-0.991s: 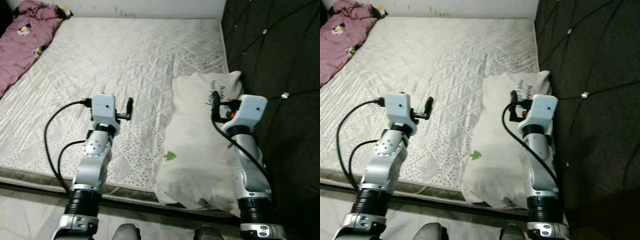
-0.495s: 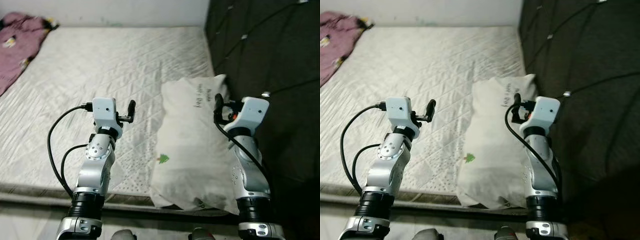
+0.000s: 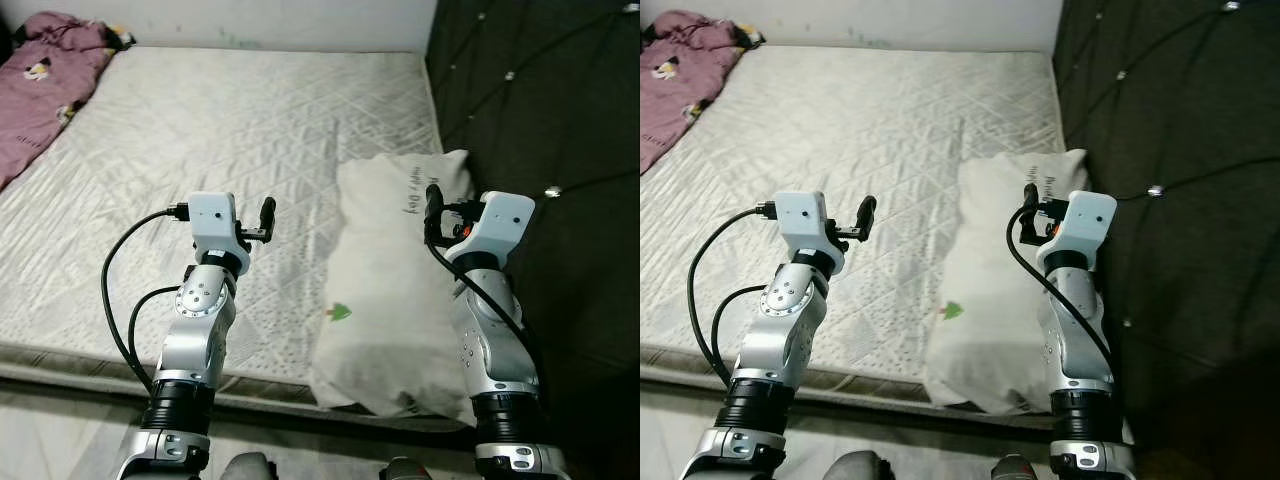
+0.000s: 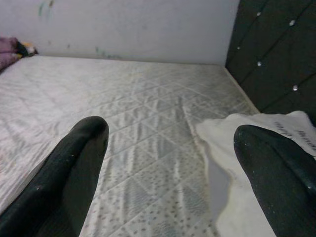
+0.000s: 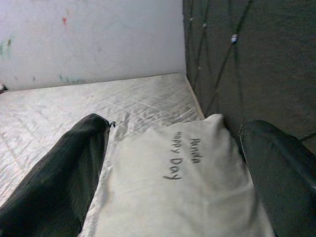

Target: Clean up the room

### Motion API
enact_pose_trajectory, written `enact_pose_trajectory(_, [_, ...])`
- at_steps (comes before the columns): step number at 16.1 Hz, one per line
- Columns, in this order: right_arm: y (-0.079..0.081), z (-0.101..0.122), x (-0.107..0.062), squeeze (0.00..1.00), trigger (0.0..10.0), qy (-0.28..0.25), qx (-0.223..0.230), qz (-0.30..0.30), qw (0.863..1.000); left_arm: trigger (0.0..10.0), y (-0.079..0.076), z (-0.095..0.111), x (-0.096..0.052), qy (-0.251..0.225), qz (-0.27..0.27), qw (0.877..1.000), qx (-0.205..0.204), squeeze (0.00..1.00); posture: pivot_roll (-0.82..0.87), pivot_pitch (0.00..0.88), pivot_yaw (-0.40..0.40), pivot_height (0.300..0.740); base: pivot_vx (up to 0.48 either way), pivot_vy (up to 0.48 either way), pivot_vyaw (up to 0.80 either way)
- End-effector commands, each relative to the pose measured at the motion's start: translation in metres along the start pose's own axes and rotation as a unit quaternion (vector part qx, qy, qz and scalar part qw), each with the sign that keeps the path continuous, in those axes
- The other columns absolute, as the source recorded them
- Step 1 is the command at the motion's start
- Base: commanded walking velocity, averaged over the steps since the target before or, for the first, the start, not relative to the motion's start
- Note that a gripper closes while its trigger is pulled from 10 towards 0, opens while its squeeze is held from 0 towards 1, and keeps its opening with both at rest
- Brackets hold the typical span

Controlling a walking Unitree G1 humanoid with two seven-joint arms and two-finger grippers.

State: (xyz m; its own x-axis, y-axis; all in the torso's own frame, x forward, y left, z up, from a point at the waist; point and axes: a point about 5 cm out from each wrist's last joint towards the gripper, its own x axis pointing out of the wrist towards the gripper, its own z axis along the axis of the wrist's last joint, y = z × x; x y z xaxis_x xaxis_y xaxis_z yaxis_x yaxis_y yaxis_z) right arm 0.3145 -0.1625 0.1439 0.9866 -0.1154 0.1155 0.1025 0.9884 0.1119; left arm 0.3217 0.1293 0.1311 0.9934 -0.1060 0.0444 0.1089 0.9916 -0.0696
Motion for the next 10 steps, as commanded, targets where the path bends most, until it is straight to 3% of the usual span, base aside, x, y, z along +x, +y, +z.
enact_pose_trajectory(1, [0.006, -0.0016, -0.0002, 0.0, 10.0, 0.003, 0.001, 0.01, 1.0, 10.0, 0.0042, -0.0035, -0.0012, 0.009, 0.006, 1.0, 0.002, 0.0, -0.07, 0.057, 0.069, 0.74, 0.0, 0.292, 0.0])
enact_pose_trajectory(10, [0.0071, -0.0031, 0.0008, 0.0, 10.0, 0.006, -0.002, 0.012, 1.0, 10.0, 0.0027, -0.0054, 0.0004, 0.015, 0.003, 1.0, 0.0, 0.0, -0.07, 0.061, 0.069, 0.74, 0.0, 0.324, 0.0])
